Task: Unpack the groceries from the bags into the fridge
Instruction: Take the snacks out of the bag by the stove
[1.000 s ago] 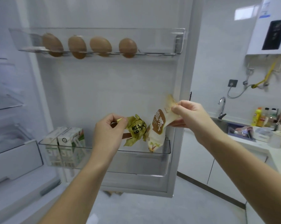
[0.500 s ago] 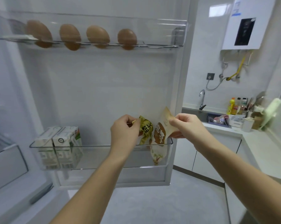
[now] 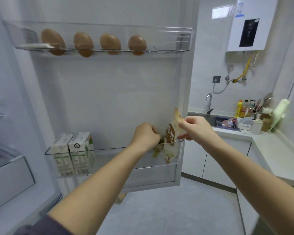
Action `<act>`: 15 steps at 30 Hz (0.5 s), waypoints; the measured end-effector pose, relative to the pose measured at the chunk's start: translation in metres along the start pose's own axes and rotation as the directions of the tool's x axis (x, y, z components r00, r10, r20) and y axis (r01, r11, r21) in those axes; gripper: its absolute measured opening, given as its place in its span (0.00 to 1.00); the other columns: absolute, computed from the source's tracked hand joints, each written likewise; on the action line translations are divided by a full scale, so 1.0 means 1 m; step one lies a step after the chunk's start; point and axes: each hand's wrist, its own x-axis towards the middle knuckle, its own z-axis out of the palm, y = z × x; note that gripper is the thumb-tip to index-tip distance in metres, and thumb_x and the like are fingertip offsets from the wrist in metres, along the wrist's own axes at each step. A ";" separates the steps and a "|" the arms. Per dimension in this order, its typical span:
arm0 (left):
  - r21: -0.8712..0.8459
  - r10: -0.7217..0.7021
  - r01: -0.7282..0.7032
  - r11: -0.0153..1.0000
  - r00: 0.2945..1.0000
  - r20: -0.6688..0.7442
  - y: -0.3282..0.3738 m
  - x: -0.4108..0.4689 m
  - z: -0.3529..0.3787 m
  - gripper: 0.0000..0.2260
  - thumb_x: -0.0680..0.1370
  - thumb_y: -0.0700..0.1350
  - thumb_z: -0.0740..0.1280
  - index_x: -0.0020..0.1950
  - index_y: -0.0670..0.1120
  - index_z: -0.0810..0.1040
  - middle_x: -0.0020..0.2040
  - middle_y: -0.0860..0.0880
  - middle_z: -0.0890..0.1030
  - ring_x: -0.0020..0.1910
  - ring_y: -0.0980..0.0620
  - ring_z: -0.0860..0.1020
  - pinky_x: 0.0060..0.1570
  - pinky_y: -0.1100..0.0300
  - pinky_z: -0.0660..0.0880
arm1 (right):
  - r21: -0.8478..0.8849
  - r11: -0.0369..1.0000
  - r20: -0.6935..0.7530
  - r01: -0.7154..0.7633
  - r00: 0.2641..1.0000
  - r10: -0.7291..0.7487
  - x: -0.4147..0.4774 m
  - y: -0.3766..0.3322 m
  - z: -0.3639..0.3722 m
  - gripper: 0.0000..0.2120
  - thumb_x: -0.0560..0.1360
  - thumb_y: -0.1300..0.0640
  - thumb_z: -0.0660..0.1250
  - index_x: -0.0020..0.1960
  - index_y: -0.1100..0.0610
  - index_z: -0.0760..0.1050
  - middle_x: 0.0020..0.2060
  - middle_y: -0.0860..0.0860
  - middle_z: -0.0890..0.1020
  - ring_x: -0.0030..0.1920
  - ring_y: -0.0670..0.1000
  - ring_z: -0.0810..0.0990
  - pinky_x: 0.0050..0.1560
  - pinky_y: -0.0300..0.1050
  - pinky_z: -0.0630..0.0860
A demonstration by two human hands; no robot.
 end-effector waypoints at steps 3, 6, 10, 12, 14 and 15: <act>0.028 -0.011 0.010 1.000 0.999 0.045 -0.001 0.003 0.000 0.05 0.73 0.38 0.65 0.44 0.40 0.81 0.44 0.43 0.83 0.45 0.45 0.82 0.44 0.58 0.79 | -0.071 0.997 -0.034 0.025 0.999 -0.027 0.003 0.000 0.002 0.14 0.78 0.53 0.64 0.45 0.65 0.78 0.39 0.54 0.85 0.35 0.47 0.85 0.38 0.43 0.76; 0.043 -0.037 0.033 0.999 0.993 0.115 0.000 0.004 0.002 0.06 0.73 0.38 0.64 0.43 0.38 0.81 0.43 0.39 0.83 0.43 0.42 0.83 0.47 0.50 0.82 | -0.208 0.976 -0.043 0.058 0.997 -0.068 0.000 0.001 0.006 0.15 0.76 0.52 0.64 0.37 0.62 0.73 0.31 0.52 0.79 0.33 0.51 0.77 0.34 0.44 0.68; 0.093 -0.051 0.033 0.995 0.979 0.198 0.002 0.005 0.001 0.07 0.73 0.39 0.64 0.38 0.40 0.79 0.36 0.42 0.79 0.42 0.41 0.84 0.44 0.48 0.82 | -0.152 0.988 -0.077 0.018 0.997 -0.030 0.006 0.009 0.007 0.16 0.76 0.53 0.62 0.41 0.66 0.77 0.36 0.59 0.83 0.40 0.59 0.82 0.39 0.53 0.78; 0.123 -0.044 0.017 0.992 0.974 0.224 0.002 0.005 0.000 0.08 0.74 0.40 0.64 0.37 0.40 0.79 0.35 0.42 0.78 0.43 0.42 0.84 0.45 0.48 0.82 | -0.137 0.990 -0.087 -0.011 0.996 -0.001 0.009 0.012 0.005 0.16 0.75 0.53 0.61 0.43 0.66 0.79 0.38 0.59 0.84 0.42 0.60 0.84 0.46 0.59 0.80; 0.127 -0.044 0.012 0.992 0.966 0.256 0.001 0.006 -0.001 0.09 0.76 0.41 0.63 0.39 0.39 0.79 0.36 0.43 0.77 0.40 0.43 0.82 0.45 0.50 0.82 | -0.148 0.989 -0.082 -0.023 0.997 0.011 0.010 0.017 0.006 0.16 0.75 0.52 0.60 0.44 0.65 0.79 0.38 0.58 0.85 0.42 0.60 0.84 0.46 0.60 0.80; 0.116 -0.045 0.014 0.993 0.961 0.273 0.001 0.006 -0.001 0.09 0.76 0.41 0.63 0.42 0.37 0.80 0.37 0.43 0.77 0.40 0.44 0.80 0.46 0.51 0.82 | -0.151 0.988 -0.080 -0.022 0.997 0.010 0.010 0.018 0.007 0.17 0.75 0.52 0.60 0.44 0.65 0.79 0.38 0.58 0.84 0.42 0.61 0.84 0.46 0.60 0.80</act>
